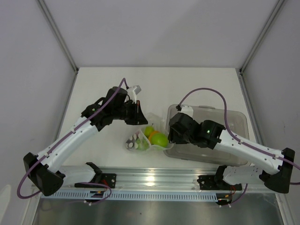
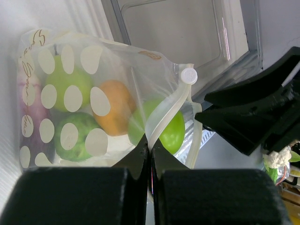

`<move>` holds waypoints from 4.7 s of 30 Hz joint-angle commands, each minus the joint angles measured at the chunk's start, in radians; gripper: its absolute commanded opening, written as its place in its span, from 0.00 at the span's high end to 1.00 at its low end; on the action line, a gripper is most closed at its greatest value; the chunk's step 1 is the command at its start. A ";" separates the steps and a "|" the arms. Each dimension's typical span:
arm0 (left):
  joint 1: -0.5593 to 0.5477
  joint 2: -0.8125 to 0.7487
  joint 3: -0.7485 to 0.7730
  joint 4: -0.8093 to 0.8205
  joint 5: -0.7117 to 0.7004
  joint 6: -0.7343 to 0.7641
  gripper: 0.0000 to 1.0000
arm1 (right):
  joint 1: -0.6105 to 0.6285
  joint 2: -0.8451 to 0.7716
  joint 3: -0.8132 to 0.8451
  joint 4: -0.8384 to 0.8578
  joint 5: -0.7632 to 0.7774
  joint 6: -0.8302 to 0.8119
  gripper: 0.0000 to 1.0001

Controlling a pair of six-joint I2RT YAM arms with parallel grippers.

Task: Place the food in the zip-top bag and seal the zipper
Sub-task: Adjust the zipper food storage bag at the center of the board.

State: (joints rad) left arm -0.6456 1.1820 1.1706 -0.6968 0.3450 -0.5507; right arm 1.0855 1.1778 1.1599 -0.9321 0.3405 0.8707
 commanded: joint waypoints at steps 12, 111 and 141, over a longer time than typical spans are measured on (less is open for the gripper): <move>-0.003 -0.015 -0.002 0.051 0.023 -0.023 0.99 | -0.088 -0.001 -0.098 0.219 -0.150 -0.055 0.55; -0.003 -0.263 -0.200 0.103 0.149 0.064 0.52 | -0.007 0.203 0.118 0.446 -0.149 0.303 1.00; -0.164 -0.262 -0.172 0.003 -0.218 0.136 0.37 | 0.030 0.137 0.041 0.435 -0.040 0.675 1.00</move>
State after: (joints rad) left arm -0.7872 0.9146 0.9657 -0.6716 0.2142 -0.4423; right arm 1.1069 1.3170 1.1950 -0.4988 0.2436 1.4647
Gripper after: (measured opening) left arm 0.627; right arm 0.007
